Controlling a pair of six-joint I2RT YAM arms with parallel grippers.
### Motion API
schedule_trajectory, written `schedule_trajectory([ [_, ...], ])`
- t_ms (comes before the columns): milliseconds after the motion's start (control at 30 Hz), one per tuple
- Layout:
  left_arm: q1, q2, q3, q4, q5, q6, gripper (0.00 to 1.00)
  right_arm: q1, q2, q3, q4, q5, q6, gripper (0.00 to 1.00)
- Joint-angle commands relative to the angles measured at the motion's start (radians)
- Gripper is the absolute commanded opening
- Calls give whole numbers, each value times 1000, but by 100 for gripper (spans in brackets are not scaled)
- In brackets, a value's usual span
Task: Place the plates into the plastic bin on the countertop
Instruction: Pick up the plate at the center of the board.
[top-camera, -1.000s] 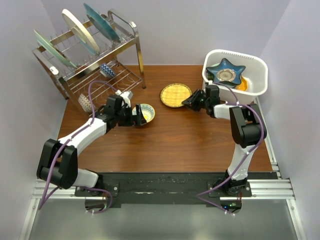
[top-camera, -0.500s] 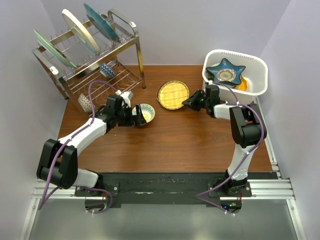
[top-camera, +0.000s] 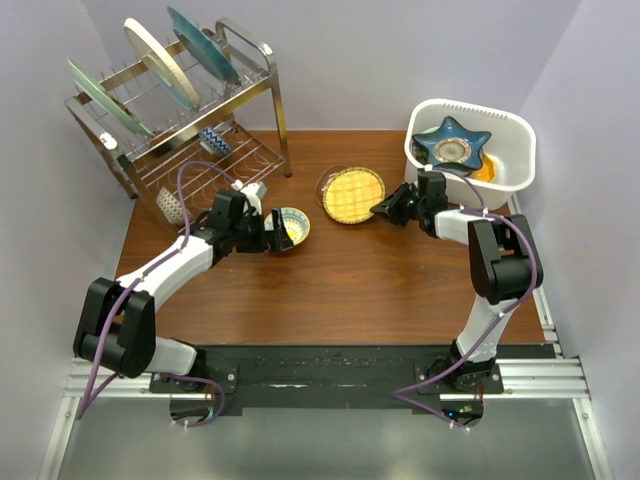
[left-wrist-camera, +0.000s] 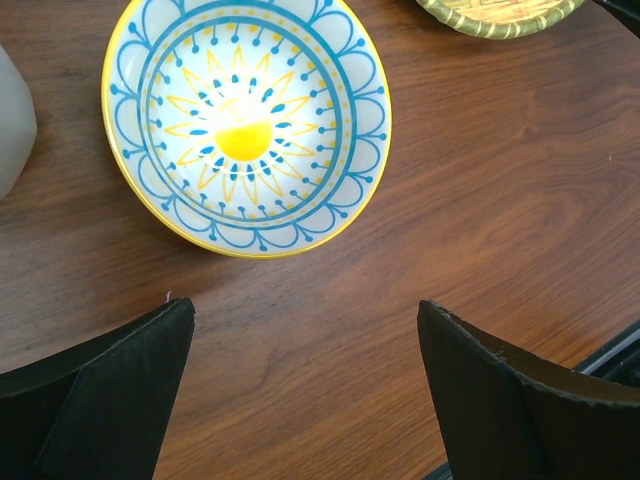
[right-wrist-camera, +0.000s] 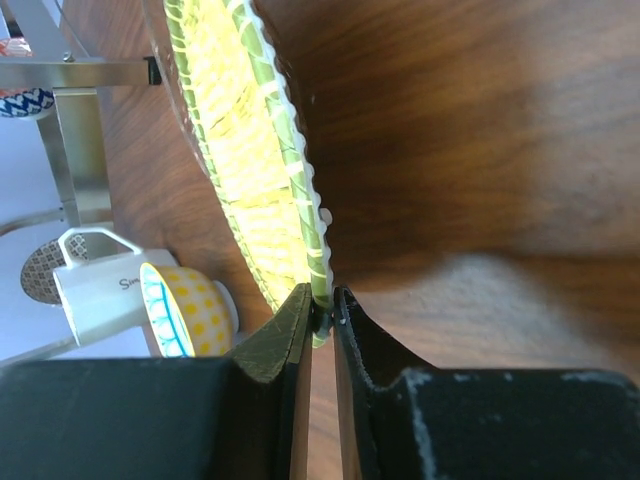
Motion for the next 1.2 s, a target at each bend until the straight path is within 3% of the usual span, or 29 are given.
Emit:
schedule_trajectory([
  [0,-5,8,29,44,33,19,98,-38,-116,-1,82,32,-10,13],
  [733,-6,68,64,101,112,7,98,-63,-292,-62,116,-71,20,12],
  [1167,-8,5,15,99,87,-12,98,-117,-244,30,150,-123,70,12],
])
